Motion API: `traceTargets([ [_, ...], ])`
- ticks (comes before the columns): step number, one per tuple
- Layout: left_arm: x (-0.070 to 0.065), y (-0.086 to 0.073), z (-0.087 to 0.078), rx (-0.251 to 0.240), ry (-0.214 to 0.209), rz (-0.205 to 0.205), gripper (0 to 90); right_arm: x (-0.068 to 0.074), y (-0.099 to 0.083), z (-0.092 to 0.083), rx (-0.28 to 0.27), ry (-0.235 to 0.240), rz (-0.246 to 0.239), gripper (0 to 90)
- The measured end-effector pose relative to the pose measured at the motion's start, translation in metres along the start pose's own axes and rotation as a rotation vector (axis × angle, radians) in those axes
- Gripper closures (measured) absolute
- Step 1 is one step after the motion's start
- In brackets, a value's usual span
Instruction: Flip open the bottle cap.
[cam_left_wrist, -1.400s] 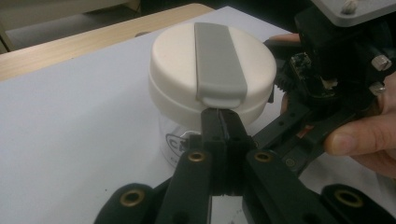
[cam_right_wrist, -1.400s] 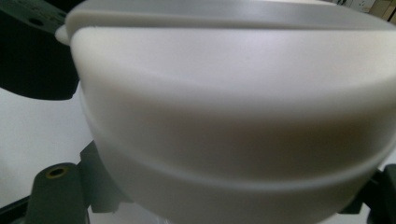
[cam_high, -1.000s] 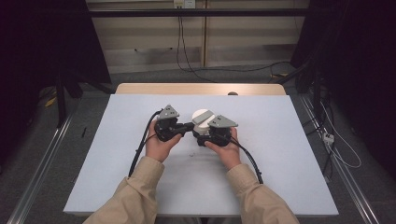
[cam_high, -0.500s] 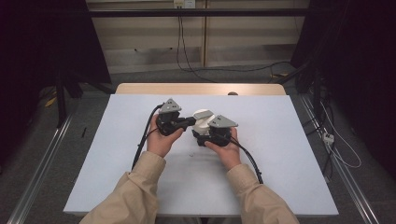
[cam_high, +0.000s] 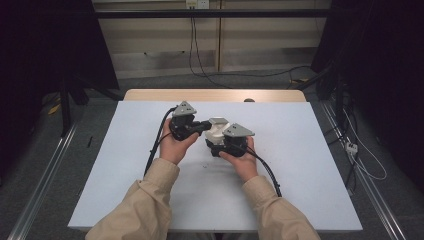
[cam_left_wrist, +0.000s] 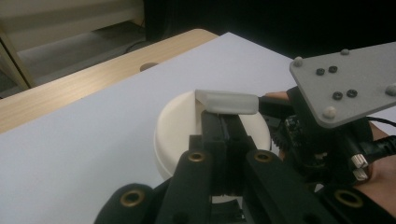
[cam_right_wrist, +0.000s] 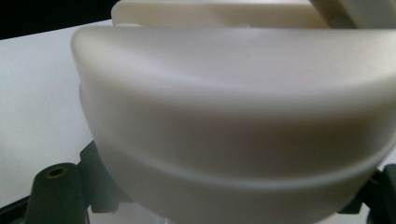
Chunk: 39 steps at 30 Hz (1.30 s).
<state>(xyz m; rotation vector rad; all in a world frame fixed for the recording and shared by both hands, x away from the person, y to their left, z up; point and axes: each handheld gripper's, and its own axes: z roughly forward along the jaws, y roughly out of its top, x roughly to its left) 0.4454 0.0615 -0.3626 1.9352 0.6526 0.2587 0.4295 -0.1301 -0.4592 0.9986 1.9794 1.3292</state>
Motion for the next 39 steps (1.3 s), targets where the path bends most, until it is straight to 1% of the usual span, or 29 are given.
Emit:
traceTargets([
  [14,-0.001,0.009,0.005,-0.001,0.001,0.008,90.0,0.0,0.0,0.0,-0.002,-0.001,0.005,18.6],
  [16,-0.001,0.009,0.005,0.002,0.004,0.012,90.0,0.0,0.0,0.0,-0.002,-0.002,0.005,18.6],
  [22,-0.001,0.009,0.008,0.0,-0.002,0.006,90.0,0.0,0.0,0.0,-0.001,-0.001,0.006,18.6],
  [28,-0.002,0.012,0.01,0.001,-0.003,0.015,90.0,-0.001,0.0,0.0,-0.002,0.001,0.008,18.6],
  [31,-0.003,0.015,0.011,0.0,-0.002,0.011,90.0,-0.001,0.0,0.0,-0.002,0.001,0.008,18.6],
  [34,-0.002,0.016,0.012,0.004,0.0,0.019,90.0,-0.001,0.0,0.0,-0.003,0.0,0.01,18.6],
  [39,-0.002,0.017,0.015,0.007,0.0,0.016,90.0,-0.001,0.0,0.0,-0.002,0.001,0.011,18.6],
])
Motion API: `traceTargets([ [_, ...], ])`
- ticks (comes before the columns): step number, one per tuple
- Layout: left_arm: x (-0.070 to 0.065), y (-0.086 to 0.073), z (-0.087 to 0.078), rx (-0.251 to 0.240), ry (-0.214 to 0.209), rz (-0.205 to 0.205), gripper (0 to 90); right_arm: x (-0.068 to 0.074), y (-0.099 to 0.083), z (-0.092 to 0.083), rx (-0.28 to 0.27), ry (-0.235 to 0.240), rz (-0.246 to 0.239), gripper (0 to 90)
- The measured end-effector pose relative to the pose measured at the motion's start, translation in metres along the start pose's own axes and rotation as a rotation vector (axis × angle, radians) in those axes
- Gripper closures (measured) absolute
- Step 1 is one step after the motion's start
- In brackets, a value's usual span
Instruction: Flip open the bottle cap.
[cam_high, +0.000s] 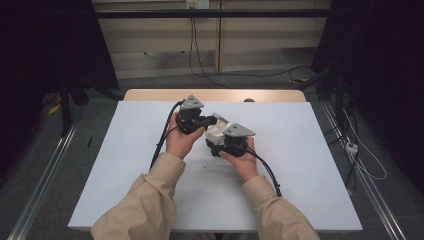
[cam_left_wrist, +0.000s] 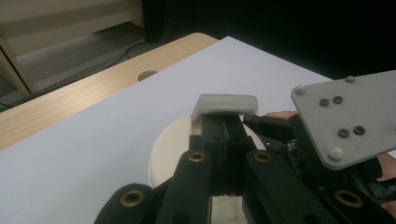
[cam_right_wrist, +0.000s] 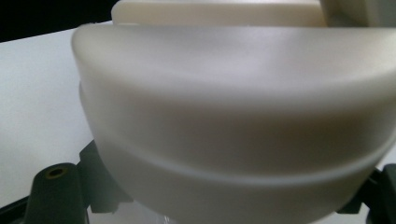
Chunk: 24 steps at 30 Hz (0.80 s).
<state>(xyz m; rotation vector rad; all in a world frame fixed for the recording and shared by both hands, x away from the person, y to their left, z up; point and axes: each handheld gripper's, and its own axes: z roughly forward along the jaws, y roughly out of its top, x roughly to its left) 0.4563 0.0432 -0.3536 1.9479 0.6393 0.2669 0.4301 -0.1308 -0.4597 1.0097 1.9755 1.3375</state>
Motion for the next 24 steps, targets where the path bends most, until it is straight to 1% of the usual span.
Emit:
traceTargets([
  [7,0.0,0.003,0.002,-0.014,0.001,-0.001,90.0,0.0,0.0,0.0,0.0,0.0,0.001,18.6],
  [8,0.001,0.003,0.002,-0.008,0.002,0.004,90.0,0.0,0.0,0.0,0.0,0.0,0.0,18.6],
  [12,0.0,0.005,0.003,-0.011,0.002,-0.002,90.0,0.0,0.0,0.0,-0.001,0.0,-0.001,18.6],
  [16,0.001,0.006,0.003,-0.009,0.006,0.008,90.0,-0.001,0.0,0.0,-0.002,0.001,0.002,18.6],
  [17,0.0,0.006,0.004,-0.014,0.003,0.002,90.0,-0.001,0.0,0.0,-0.002,0.002,0.001,18.6],
  [19,0.001,0.008,0.004,-0.008,0.007,0.013,90.0,-0.001,0.0,0.0,0.0,0.002,0.003,18.6],
  [20,0.001,0.008,0.004,-0.009,0.007,0.008,90.0,-0.001,0.0,0.0,0.0,0.002,0.004,18.6],
  [24,0.001,0.01,0.006,-0.011,0.004,0.014,90.0,-0.001,0.0,0.0,-0.001,0.002,0.004,18.6],
])
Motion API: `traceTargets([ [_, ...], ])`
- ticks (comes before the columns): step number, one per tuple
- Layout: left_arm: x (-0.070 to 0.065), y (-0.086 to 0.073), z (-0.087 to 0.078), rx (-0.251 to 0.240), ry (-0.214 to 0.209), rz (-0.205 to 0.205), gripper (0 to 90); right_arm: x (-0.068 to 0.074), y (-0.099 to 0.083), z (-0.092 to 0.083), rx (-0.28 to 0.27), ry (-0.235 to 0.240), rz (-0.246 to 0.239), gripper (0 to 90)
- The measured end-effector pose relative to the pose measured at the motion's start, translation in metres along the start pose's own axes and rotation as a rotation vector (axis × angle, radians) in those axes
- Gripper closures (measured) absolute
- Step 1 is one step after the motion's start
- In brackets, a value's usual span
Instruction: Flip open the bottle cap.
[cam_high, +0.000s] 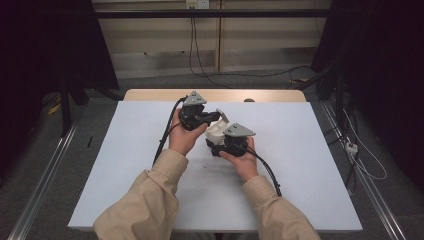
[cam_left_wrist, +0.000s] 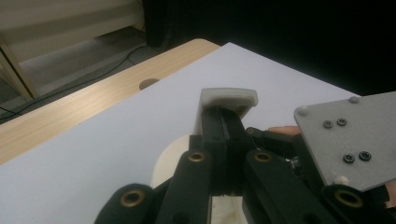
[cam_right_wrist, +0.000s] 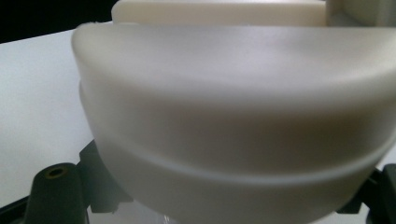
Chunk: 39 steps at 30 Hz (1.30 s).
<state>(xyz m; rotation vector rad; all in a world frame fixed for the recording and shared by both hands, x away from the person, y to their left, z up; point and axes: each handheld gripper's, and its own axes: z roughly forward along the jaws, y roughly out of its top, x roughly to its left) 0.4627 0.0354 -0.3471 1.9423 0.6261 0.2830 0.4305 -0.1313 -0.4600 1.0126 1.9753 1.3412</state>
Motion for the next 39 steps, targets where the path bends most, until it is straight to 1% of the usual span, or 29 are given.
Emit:
traceTargets([
  [5,-0.001,0.003,0.002,-0.001,0.007,-0.008,90.0,0.0,0.0,0.0,-0.002,-0.002,0.0,18.6],
  [7,-0.001,0.003,0.003,-0.006,0.006,-0.003,90.0,0.0,0.0,0.0,-0.003,-0.001,0.002,18.6],
  [8,-0.001,0.004,0.003,0.001,0.006,0.0,90.0,-0.001,0.0,0.0,-0.002,0.0,0.003,18.6],
  [14,-0.002,0.007,0.006,0.0,0.008,-0.002,90.0,0.0,0.0,0.0,-0.002,-0.002,0.001,18.6],
  [15,-0.002,0.008,0.006,0.002,0.01,0.003,90.0,0.0,0.0,0.0,-0.001,-0.002,0.001,18.6],
  [20,-0.002,0.01,0.008,-0.002,0.008,-0.004,90.0,0.0,0.0,0.0,-0.001,-0.002,0.001,18.6],
  [22,-0.002,0.011,0.009,0.003,0.011,0.004,90.0,-0.001,0.0,0.0,-0.001,0.0,0.003,18.6],
  [25,-0.002,0.012,0.01,-0.004,0.011,0.001,90.0,0.0,0.0,0.0,0.0,-0.002,0.001,18.6],
  [28,-0.002,0.013,0.011,0.003,0.013,0.005,90.0,0.0,0.0,0.0,0.002,0.0,0.001,18.6],
  [34,0.0,0.013,0.015,0.006,0.017,0.006,90.0,0.0,0.0,0.0,0.0,-0.002,0.0,18.6],
  [39,0.0,0.013,0.017,0.01,0.015,0.001,90.0,0.0,0.0,0.0,0.0,-0.002,0.0,18.6],
])
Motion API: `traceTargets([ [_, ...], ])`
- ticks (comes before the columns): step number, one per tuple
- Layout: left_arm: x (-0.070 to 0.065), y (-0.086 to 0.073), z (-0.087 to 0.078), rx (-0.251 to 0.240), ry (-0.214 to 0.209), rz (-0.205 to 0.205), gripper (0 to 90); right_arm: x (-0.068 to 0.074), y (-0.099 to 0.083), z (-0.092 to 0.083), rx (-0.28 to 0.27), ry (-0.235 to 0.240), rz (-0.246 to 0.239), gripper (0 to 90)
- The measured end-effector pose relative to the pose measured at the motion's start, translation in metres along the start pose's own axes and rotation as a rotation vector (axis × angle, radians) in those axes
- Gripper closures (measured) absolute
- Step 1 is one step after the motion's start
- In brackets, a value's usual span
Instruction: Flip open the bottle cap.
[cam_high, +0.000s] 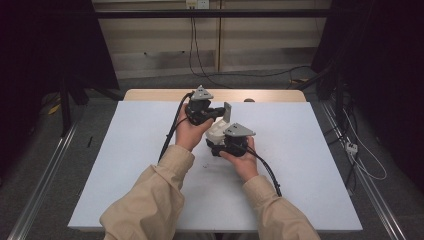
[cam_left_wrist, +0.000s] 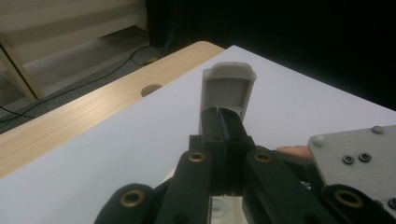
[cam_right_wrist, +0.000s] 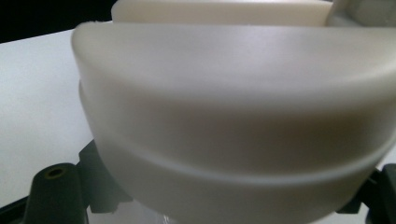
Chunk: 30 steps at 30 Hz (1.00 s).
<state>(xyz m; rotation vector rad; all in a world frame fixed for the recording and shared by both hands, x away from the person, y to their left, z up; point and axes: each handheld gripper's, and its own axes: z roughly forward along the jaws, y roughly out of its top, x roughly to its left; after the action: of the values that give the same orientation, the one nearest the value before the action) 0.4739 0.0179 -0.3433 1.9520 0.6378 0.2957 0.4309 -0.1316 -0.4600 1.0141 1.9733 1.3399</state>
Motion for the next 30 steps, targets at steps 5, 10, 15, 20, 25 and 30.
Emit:
traceTargets([
  [5,-0.002,0.002,0.003,0.007,-0.001,0.013,90.0,0.0,0.0,0.0,0.001,0.002,-0.001,18.6],
  [10,-0.001,0.003,0.005,0.001,-0.007,0.007,90.0,0.0,0.0,0.0,0.001,0.001,0.0,18.6],
  [15,0.0,0.004,0.007,0.002,-0.008,0.016,90.0,0.0,0.0,0.0,0.001,0.002,0.0,18.6],
  [20,0.0,0.005,0.009,0.002,-0.007,0.019,90.0,0.0,0.0,0.0,0.001,0.002,-0.001,18.6],
  [25,0.0,0.006,0.012,0.007,-0.011,0.027,90.0,0.0,0.0,0.0,0.0,0.003,0.0,18.6],
  [30,-0.001,0.007,0.014,0.008,-0.01,0.026,90.0,0.0,0.0,0.0,0.002,0.005,0.002,18.6],
])
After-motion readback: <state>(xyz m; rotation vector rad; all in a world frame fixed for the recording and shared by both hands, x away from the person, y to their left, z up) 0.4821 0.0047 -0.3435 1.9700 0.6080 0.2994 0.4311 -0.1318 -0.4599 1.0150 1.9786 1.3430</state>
